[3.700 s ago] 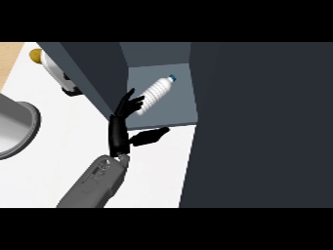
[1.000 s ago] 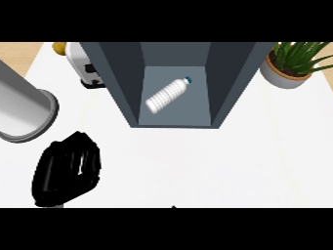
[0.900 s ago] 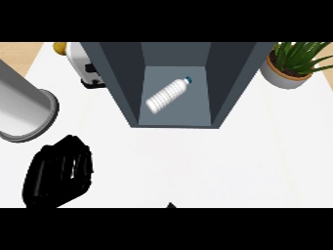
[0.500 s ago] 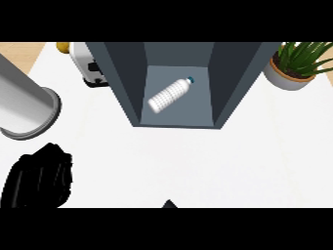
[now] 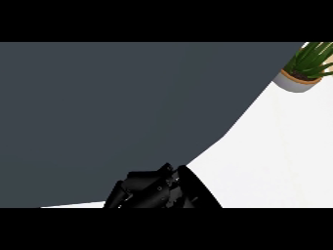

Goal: Pick up the bottled water, place it into the cabinet and close the cabinet

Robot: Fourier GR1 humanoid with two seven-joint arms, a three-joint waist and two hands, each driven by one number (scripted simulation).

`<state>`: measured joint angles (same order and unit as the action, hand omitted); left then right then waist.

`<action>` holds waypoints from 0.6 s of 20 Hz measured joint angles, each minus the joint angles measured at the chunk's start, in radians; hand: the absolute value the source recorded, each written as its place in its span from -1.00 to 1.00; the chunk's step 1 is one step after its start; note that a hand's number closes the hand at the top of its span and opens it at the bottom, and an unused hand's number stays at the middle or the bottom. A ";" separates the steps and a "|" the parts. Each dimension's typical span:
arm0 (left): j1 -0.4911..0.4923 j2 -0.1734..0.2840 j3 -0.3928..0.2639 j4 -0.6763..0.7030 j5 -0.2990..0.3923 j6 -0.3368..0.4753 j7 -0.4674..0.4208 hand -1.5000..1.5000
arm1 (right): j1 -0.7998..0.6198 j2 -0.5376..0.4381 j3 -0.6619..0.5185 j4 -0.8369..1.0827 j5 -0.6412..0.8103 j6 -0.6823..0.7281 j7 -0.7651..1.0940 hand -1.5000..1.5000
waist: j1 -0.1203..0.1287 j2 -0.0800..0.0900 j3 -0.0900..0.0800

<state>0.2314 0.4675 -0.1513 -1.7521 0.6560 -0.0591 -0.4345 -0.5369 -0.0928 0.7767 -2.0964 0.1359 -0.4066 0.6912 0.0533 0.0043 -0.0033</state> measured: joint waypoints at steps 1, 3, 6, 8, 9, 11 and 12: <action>-0.001 0.004 0.012 0.009 0.005 -0.009 -0.003 1.00 | -0.034 0.020 -0.028 0.051 -0.031 -0.006 -0.013 1.00 | -0.001 0.001 0.000; 0.014 0.014 0.029 0.015 0.013 -0.036 -0.014 1.00 | -0.090 0.049 -0.092 0.144 -0.097 -0.005 -0.045 1.00 | -0.003 0.001 0.000; 0.053 0.018 0.042 0.011 0.010 -0.064 -0.033 1.00 | -0.143 0.074 -0.192 0.271 -0.209 0.041 -0.103 1.00 | -0.007 0.000 0.001; 0.062 0.029 0.058 0.006 0.022 -0.080 -0.027 1.00 | -0.173 0.085 -0.259 0.362 -0.275 0.087 -0.146 1.00 | -0.009 0.000 0.001; 0.067 0.032 0.065 0.005 0.027 -0.088 -0.027 1.00 | -0.184 0.084 -0.295 0.411 -0.304 0.118 -0.173 1.00 | -0.010 0.000 0.001; 0.068 0.031 0.076 0.011 0.028 -0.101 -0.029 1.00 | -0.216 0.088 -0.343 0.520 -0.340 0.162 -0.235 1.00 | -0.014 0.000 0.002; 0.078 0.039 0.090 0.008 0.037 -0.112 -0.029 1.00 | -0.232 0.084 -0.374 0.570 -0.357 0.192 -0.264 1.00 | -0.014 0.000 0.002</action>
<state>0.3091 0.5070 -0.0614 -1.7444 0.6927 -0.1708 -0.4632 -0.7688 -0.0091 0.4027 -1.5266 -0.2210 -0.2148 0.4269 0.0389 0.0044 -0.0015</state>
